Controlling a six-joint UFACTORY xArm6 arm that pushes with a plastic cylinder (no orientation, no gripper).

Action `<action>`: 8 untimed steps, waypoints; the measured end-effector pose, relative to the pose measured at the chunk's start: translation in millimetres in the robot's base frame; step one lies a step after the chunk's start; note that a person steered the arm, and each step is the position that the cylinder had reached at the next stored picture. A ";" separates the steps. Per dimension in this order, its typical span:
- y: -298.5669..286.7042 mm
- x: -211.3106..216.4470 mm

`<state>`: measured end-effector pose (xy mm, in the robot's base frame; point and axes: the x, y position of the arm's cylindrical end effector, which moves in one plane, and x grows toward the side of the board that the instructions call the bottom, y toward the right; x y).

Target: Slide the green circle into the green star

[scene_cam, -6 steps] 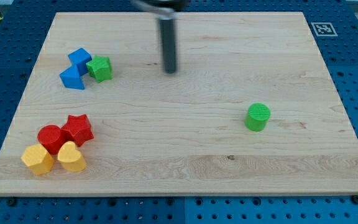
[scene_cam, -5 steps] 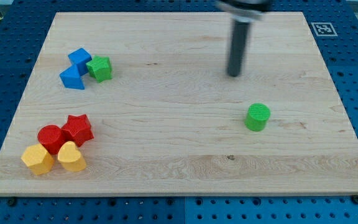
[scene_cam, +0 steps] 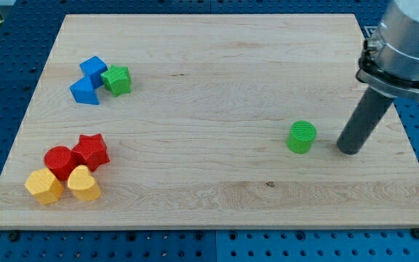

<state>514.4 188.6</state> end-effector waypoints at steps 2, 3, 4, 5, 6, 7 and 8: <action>-48.0 -14.4; -67.4 -28.3; -108.1 -28.5; -154.4 -28.5; -200.5 -28.5; -236.7 -28.9; -271.2 -30.8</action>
<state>483.6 -82.6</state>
